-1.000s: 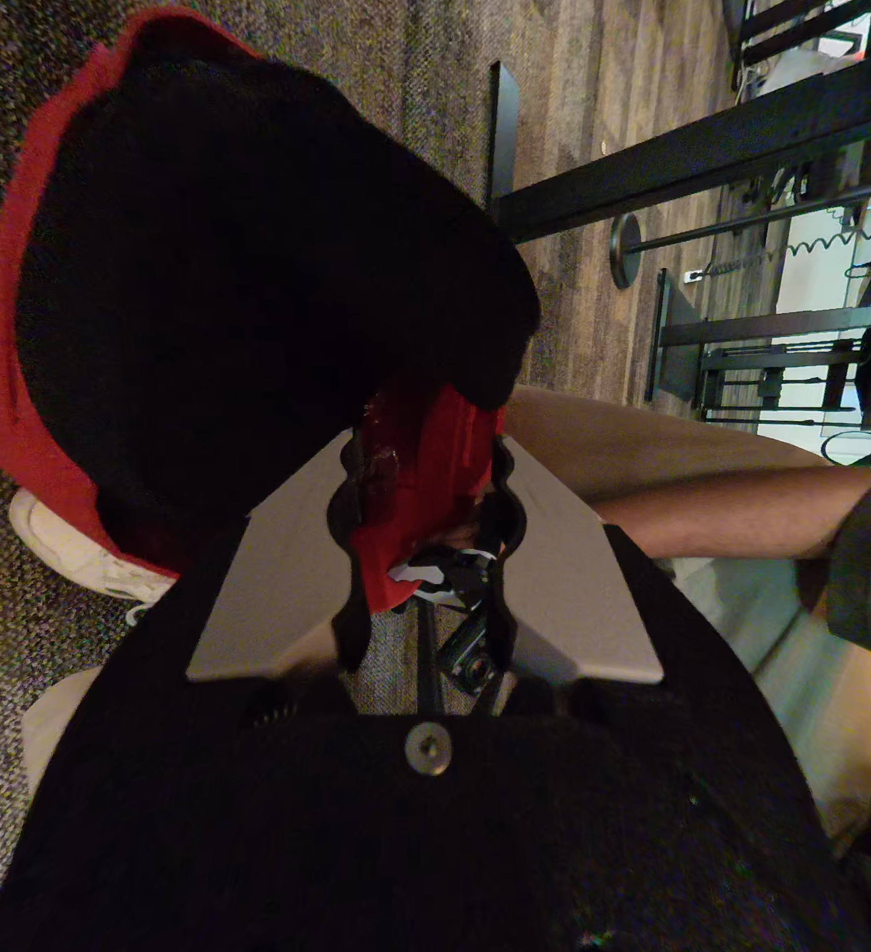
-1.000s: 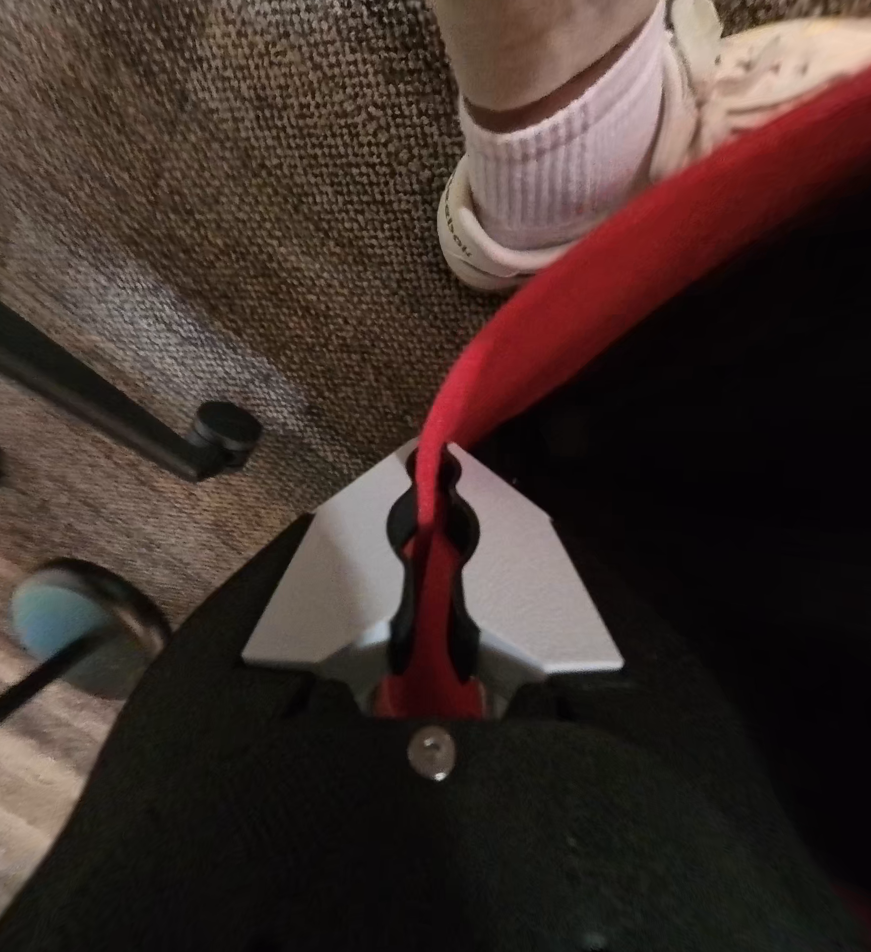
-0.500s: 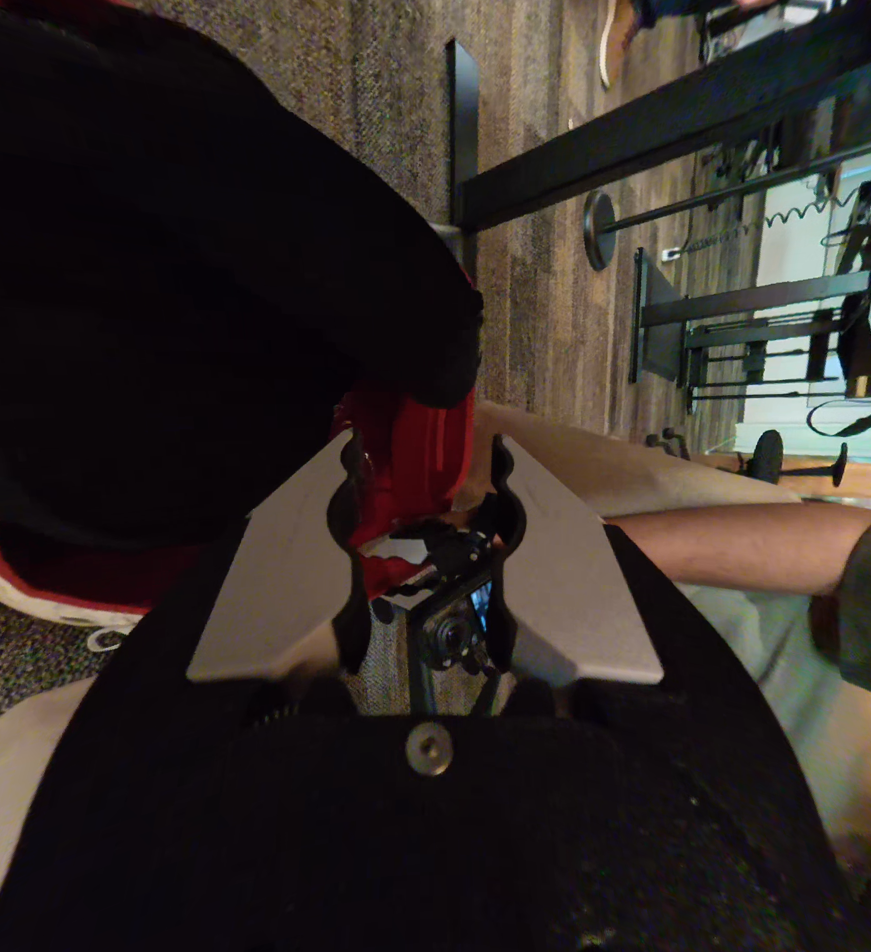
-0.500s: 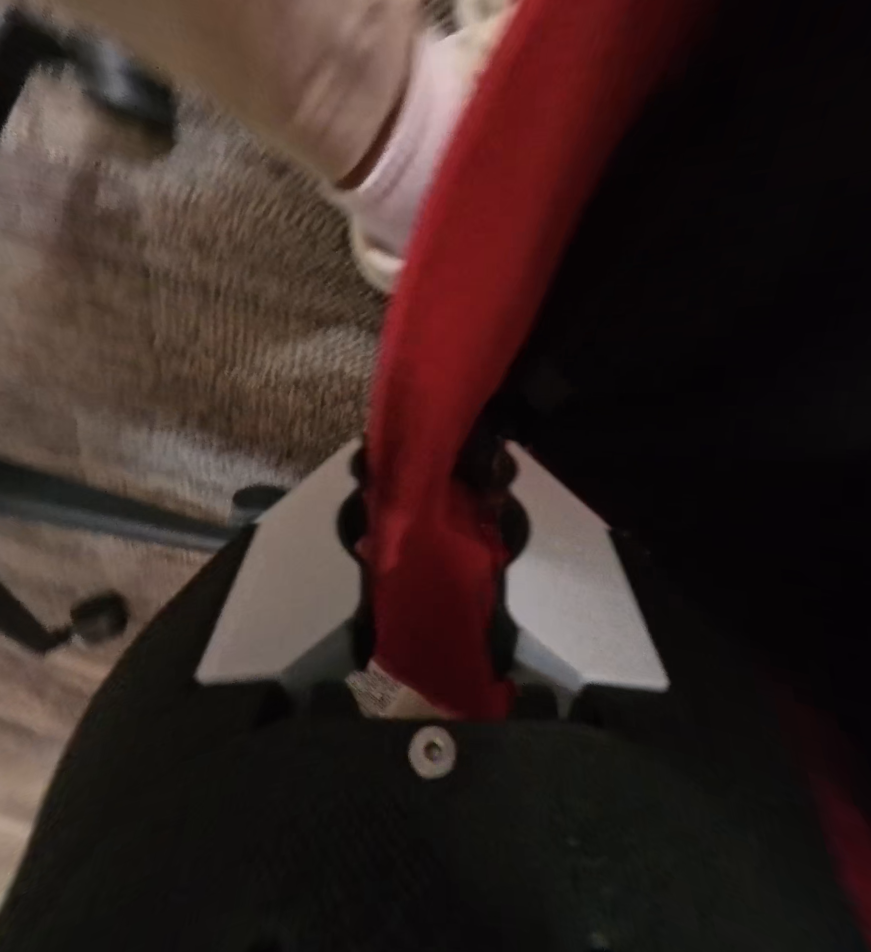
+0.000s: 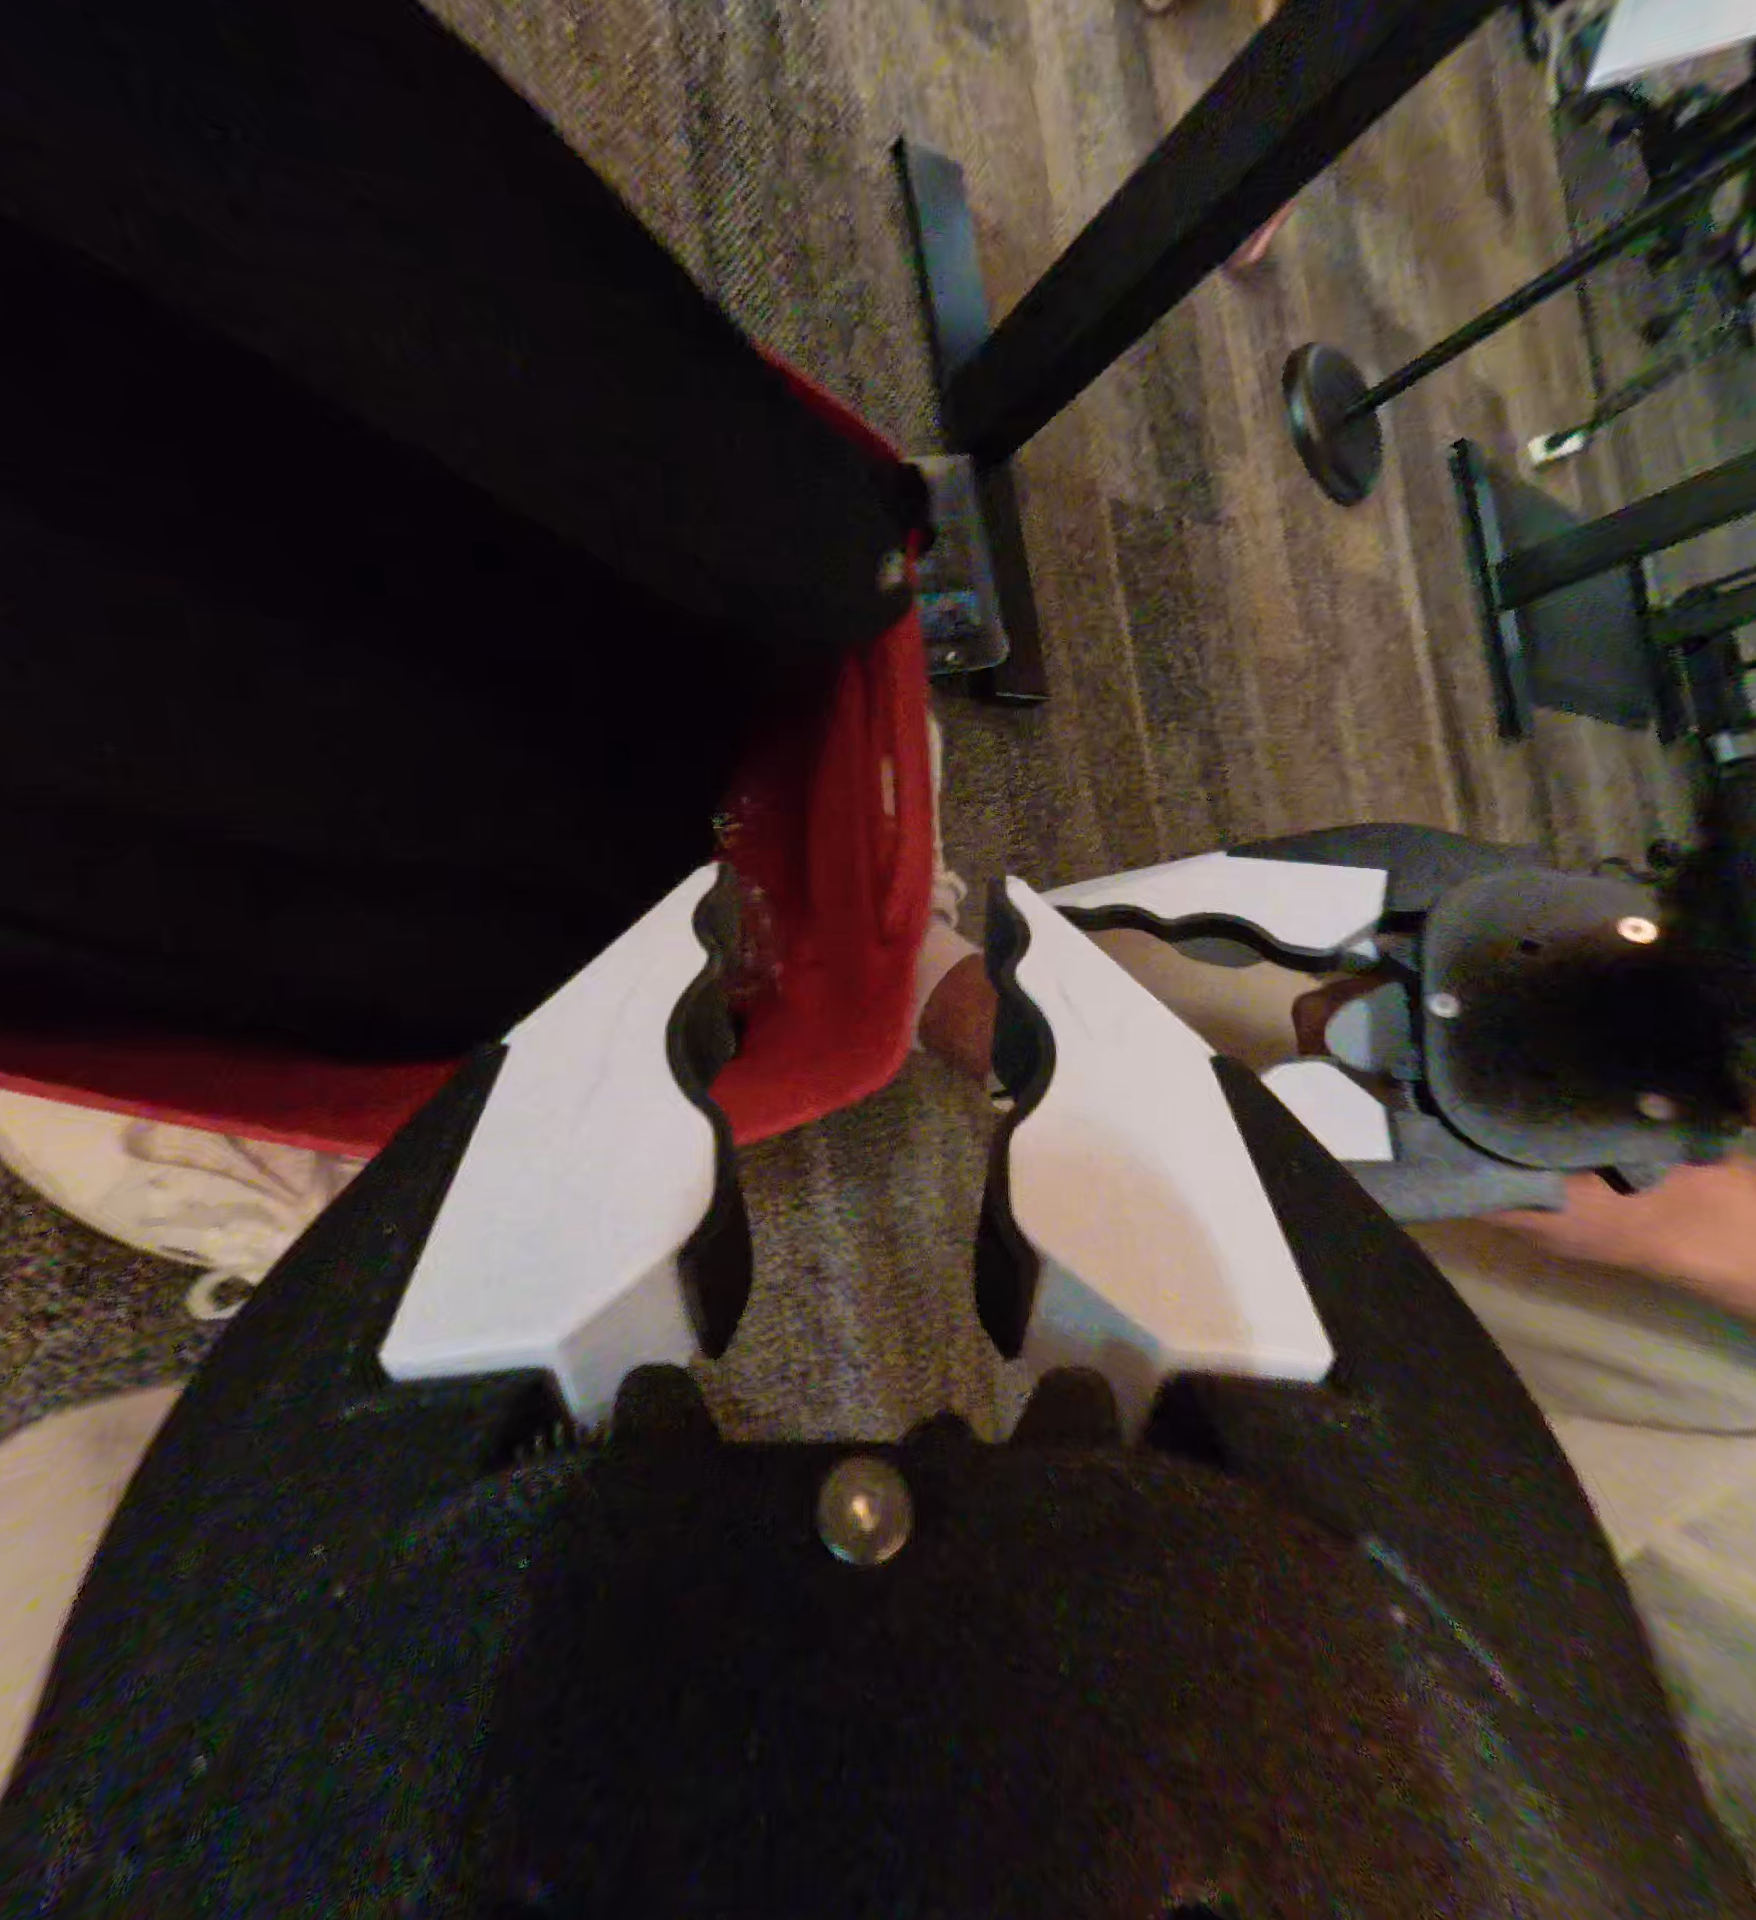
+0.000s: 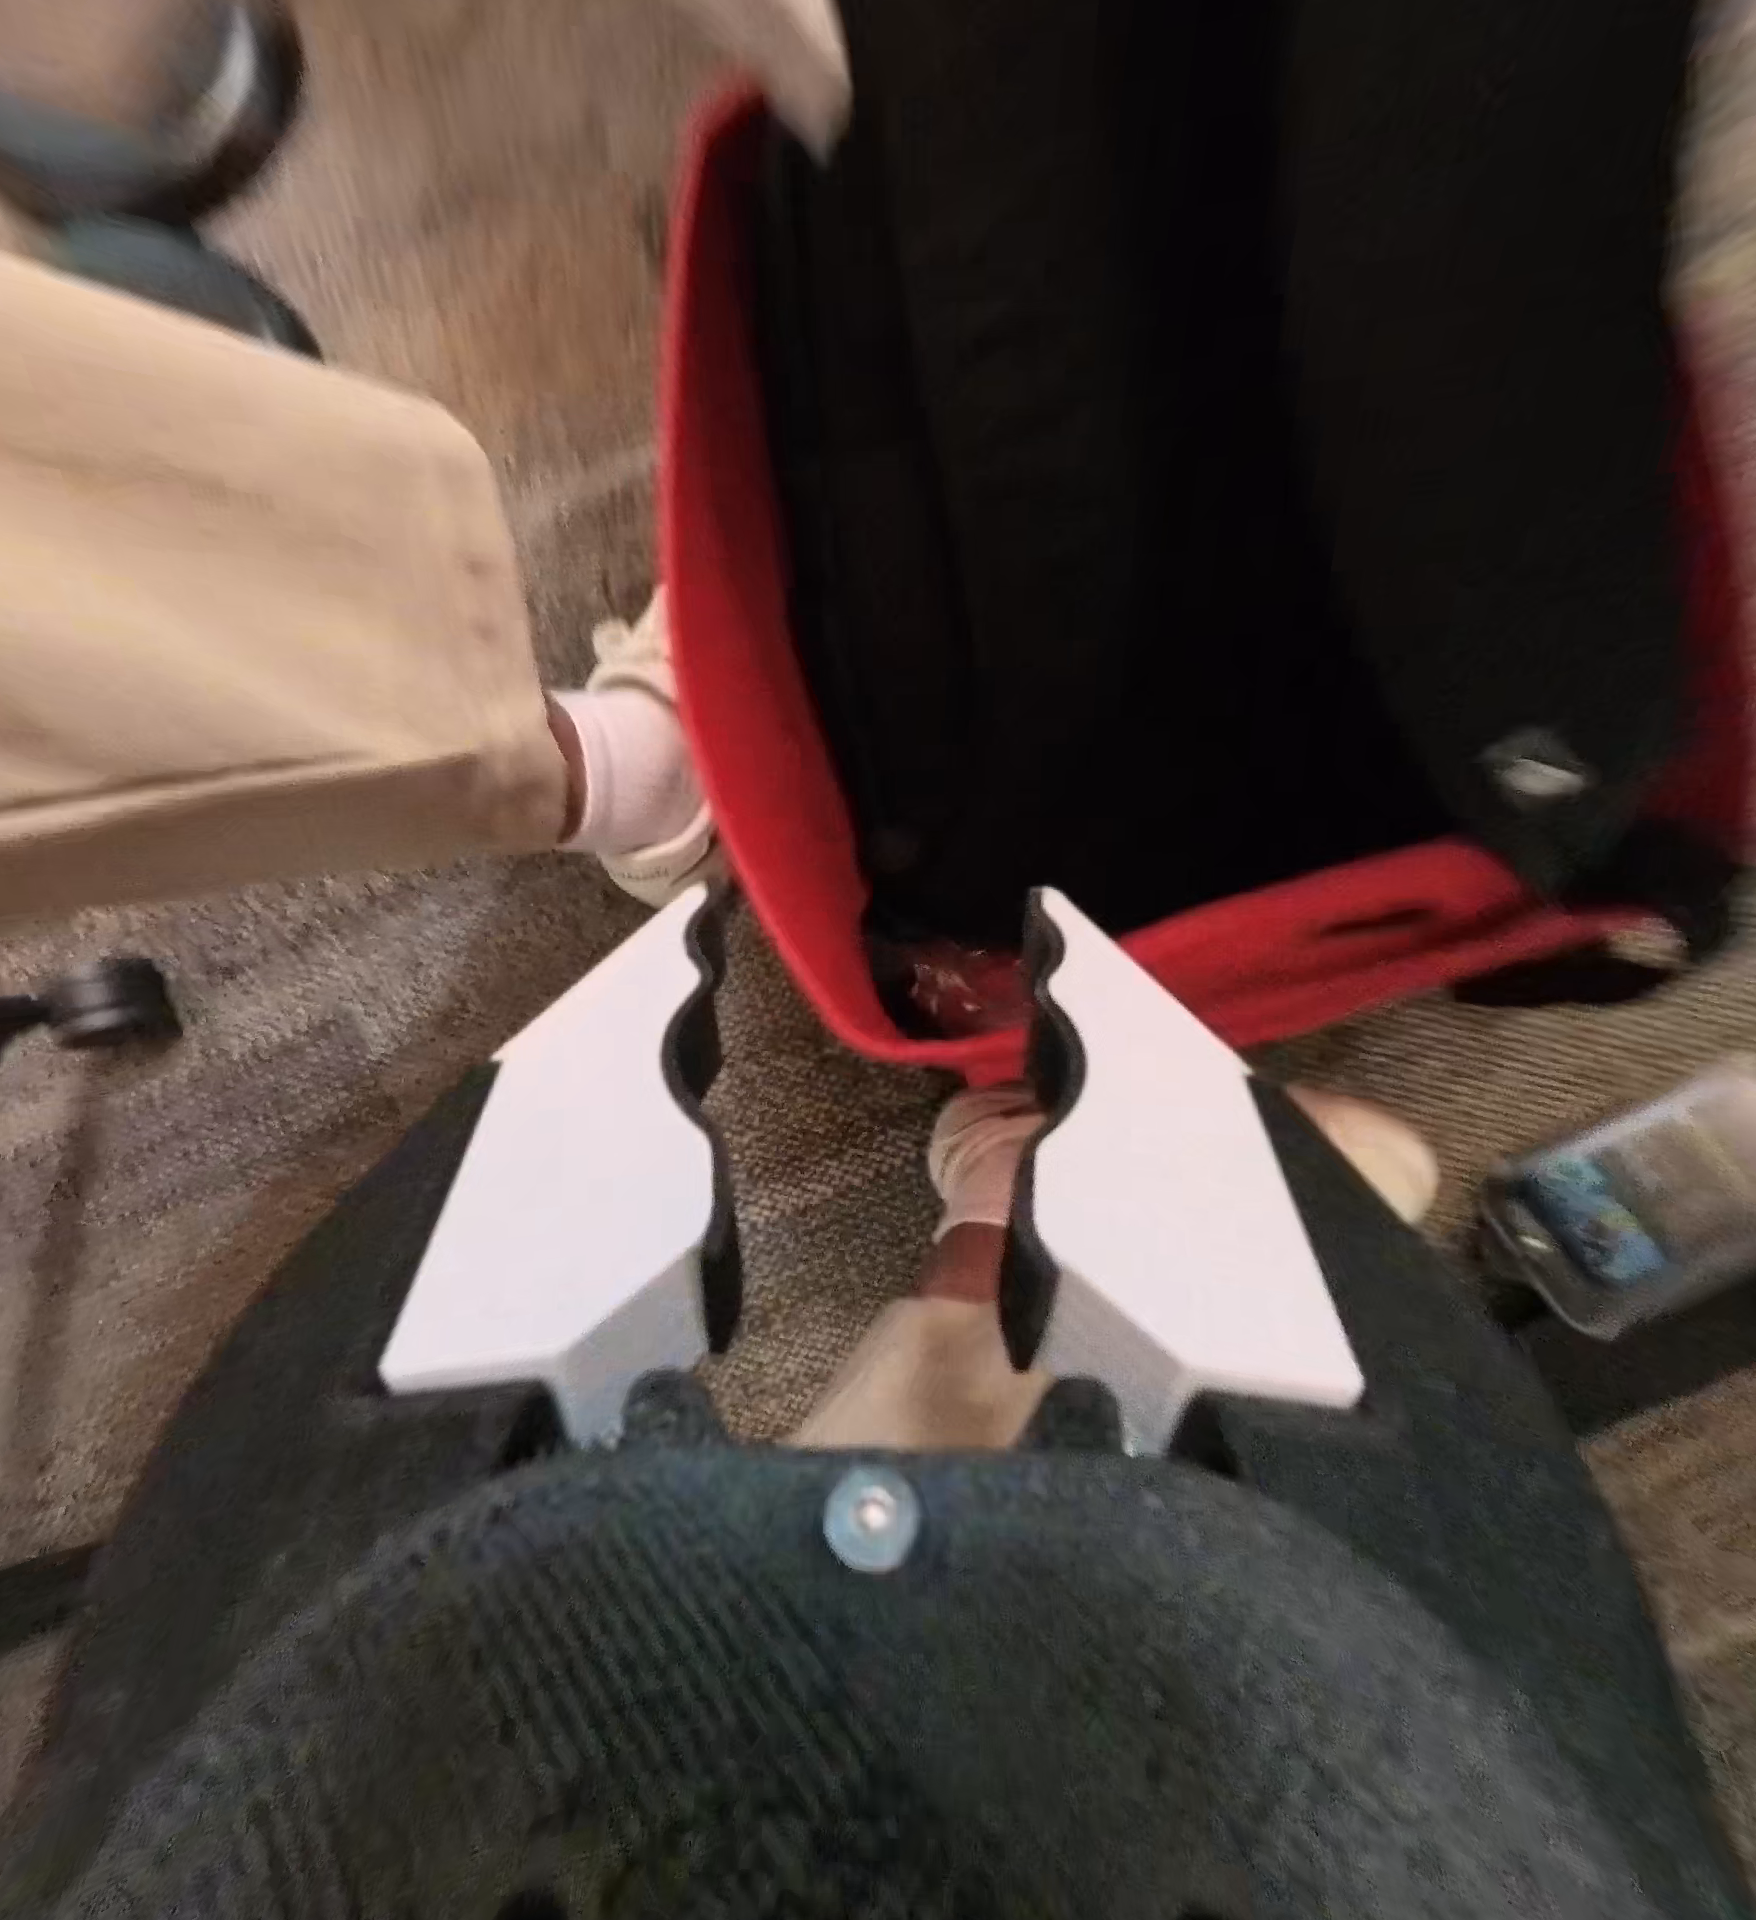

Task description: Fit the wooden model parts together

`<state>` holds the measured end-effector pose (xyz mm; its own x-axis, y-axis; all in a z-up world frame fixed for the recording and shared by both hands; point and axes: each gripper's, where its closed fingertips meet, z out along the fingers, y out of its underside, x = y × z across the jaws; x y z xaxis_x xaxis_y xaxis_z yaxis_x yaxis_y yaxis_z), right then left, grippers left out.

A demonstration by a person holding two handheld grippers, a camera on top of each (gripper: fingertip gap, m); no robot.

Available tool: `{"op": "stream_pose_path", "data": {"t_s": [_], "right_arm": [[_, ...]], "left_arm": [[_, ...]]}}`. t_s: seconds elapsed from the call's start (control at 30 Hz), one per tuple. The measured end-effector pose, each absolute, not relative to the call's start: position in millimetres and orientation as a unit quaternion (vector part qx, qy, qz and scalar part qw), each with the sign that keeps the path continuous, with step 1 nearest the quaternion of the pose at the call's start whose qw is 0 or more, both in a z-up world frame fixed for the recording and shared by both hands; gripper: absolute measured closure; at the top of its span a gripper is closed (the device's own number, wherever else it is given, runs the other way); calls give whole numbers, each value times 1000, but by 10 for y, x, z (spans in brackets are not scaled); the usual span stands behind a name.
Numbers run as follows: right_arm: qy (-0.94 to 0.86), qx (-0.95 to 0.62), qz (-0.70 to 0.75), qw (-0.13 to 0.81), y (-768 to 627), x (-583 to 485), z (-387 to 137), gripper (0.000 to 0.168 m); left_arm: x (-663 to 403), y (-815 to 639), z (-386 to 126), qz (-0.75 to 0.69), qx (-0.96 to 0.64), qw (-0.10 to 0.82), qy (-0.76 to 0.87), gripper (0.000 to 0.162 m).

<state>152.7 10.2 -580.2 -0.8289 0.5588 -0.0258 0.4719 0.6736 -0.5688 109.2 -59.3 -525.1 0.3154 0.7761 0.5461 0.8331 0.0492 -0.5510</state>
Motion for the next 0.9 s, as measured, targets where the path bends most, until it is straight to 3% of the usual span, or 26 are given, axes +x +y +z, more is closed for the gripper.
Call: {"op": "stream_pose_path", "data": {"t_s": [0.03, 0.23, 0.3, 0.43, 0.57, 0.73, 0.9], "right_arm": [[-909, -279, 296, 96, 180, 1603, -5581, 113], [-877, -227, 321, 276, 1019, 1546, -4516, 122], [-859, -269, 305, 311, 1584, 1452, -4512, 124], [-782, -453, 314, 291, 2904, 1439, -4662, 120], [-669, -580, 337, 321, 4146, 1467, -4338, 118], [-580, -594, 338, 443, 5184, 1429, -3403, 122], [-511, -526, 369, 572, 5543, 1253, -1975, 123]], "left_arm": [[1200, -492, -5115, -32, -683, 437, -585, 115], [1647, 161, -4397, -12, -699, 464, -545, 119], [1764, 391, -4332, -20, -719, 454, -526, 119], [1916, 772, -4185, -47, -736, 449, -505, 119], [1882, 1018, -4020, -54, -743, 456, -486, 119], [1726, 1259, -3837, -75, -731, 479, -480, 119], [1524, 1426, -3604, -79, -727, 498, -466, 119]]}}
